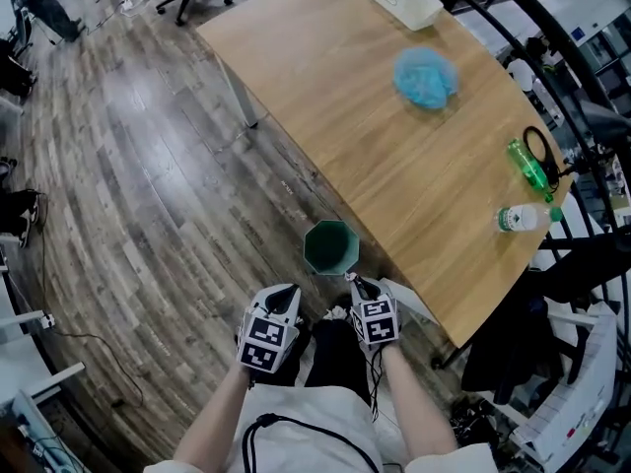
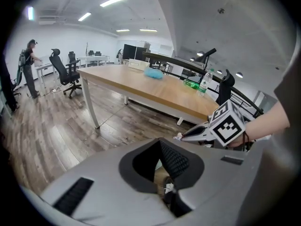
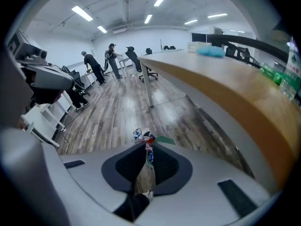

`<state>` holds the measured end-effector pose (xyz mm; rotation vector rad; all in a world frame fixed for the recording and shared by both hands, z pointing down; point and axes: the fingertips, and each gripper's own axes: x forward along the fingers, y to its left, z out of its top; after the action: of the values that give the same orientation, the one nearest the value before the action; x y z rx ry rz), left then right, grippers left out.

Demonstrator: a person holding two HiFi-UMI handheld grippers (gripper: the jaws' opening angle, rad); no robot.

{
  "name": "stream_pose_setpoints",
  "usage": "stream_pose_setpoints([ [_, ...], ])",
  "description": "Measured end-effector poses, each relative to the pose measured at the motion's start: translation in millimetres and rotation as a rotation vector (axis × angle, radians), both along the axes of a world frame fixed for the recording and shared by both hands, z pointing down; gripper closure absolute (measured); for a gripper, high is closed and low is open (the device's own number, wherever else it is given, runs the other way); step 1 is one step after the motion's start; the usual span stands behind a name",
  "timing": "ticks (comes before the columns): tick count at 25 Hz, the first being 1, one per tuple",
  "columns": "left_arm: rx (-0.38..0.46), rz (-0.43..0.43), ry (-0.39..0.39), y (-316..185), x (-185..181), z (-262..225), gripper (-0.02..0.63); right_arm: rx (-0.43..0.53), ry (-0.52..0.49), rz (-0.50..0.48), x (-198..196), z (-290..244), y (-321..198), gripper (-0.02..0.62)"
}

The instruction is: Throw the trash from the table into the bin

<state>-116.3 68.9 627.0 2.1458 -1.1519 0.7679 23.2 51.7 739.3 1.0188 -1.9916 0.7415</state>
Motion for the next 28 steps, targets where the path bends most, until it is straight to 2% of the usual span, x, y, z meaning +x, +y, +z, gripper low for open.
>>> stream_pose_setpoints([
  [5,0.009,0.018,-0.017,-11.7,5.8,36.5,0.584,-0.035,0.024,-0.043,1.6,62.7,-9.5,0.529],
  [9,0.007,-0.006,-0.006,-22.4,6.0,94.3,0.584,-0.035,0.053,-0.106,0.1,122.2,-22.1,0.529],
  [13,0.014,-0.019,0.002,-36.1,13.9,159.4,0.584,-0.051,0.017,-0.103,2.3,193.6,-40.4,0.529],
  [18,0.006,-0.023,0.018,-48.9,20.9,238.4,0.584,-0.074,0.001,-0.144,0.1,280.4,-59.3,0.522],
  [22,-0.008,-0.028,0.012,-50.2,23.3,279.0,0.584,-0.089,-0.036,-0.155,-4.5,320.8,-72.3,0.515],
  [23,-0.012,-0.024,0.006,-48.9,23.4,284.9,0.584,-0.083,-0.036,-0.157,-5.4,325.8,-74.3,0.503],
  [24,-0.016,-0.019,-0.003,-47.8,22.3,289.1,0.584,-0.079,-0.036,-0.157,-6.6,329.2,-75.5,0.433],
  [26,-0.021,-0.018,-0.014,-44.8,19.0,290.6,0.584,-0.093,-0.044,-0.153,-8.5,331.6,-71.5,0.383],
  [28,-0.02,-0.027,-0.01,-42.2,16.9,281.7,0.584,-0.113,-0.045,-0.152,-6.4,326.4,-63.3,0.377],
])
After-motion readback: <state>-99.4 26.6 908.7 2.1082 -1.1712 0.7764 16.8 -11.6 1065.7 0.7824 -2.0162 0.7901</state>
